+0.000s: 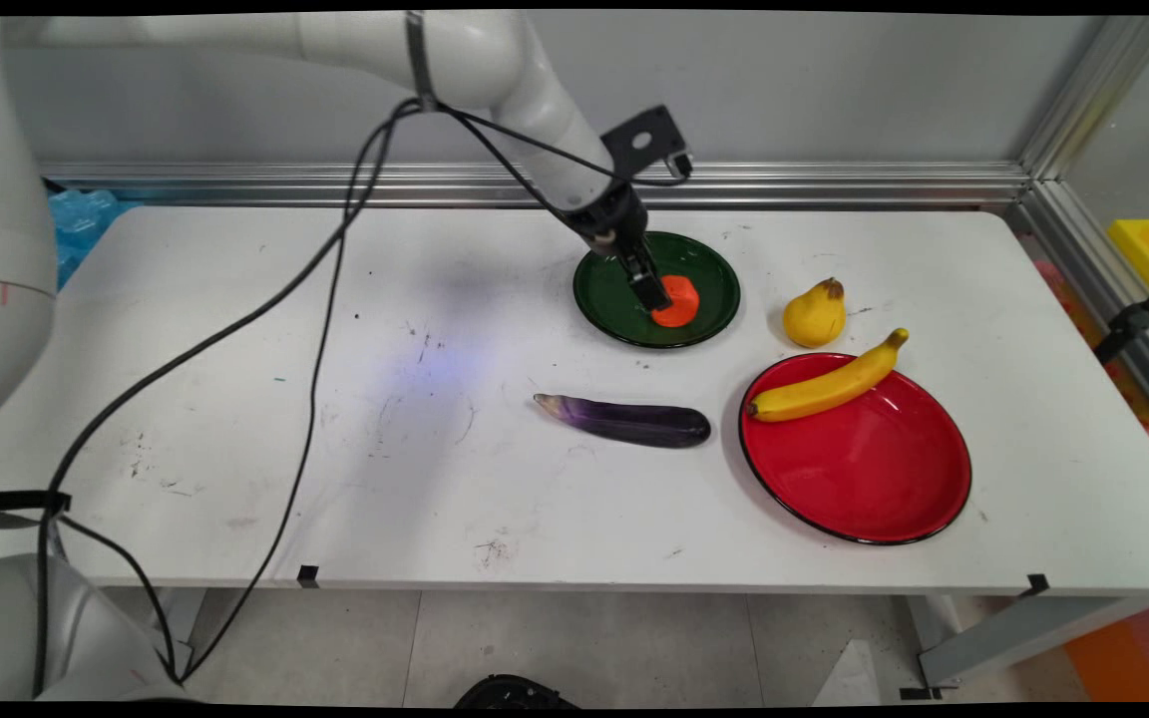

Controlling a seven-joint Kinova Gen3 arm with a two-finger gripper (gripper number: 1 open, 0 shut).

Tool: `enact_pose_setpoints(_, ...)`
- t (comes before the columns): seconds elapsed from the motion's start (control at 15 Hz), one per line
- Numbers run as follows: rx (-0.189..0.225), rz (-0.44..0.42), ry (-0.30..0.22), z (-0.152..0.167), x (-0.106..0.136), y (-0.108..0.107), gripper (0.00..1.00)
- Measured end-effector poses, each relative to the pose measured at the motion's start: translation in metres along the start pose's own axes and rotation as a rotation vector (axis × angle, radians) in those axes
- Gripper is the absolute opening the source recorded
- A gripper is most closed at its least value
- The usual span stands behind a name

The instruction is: Pick up the mandarin from the green plate, then place the picked object on the table

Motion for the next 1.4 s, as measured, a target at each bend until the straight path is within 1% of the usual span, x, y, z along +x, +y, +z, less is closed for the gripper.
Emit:
enact_pose_setpoints(0.33, -0.003, 0.008, -0.036, 0.037, 0.009, -0.001, 1.0)
enact_pose_setpoints(0.6, -0.006, 0.012, -0.055, 0.056, 0.013, -0.002, 1.0)
enact_pose_setpoints(0.67, -0.007, 0.015, -0.058, 0.061, 0.014, -0.002, 0.0)
enact_pose_setpoints(0.87, -0.016, 0.036, -0.062, 0.065, 0.018, -0.004, 0.0)
enact_pose_setpoints(1.0, -0.021, 0.06, -0.065, 0.06, 0.019, -0.006, 0.0)
enact_pose_setpoints(1.27, -0.028, 0.104, -0.063, 0.026, 0.019, -0.006, 0.0)
enact_pose_setpoints(1.4, -0.037, 0.122, -0.052, 0.0, 0.019, -0.001, 0.0)
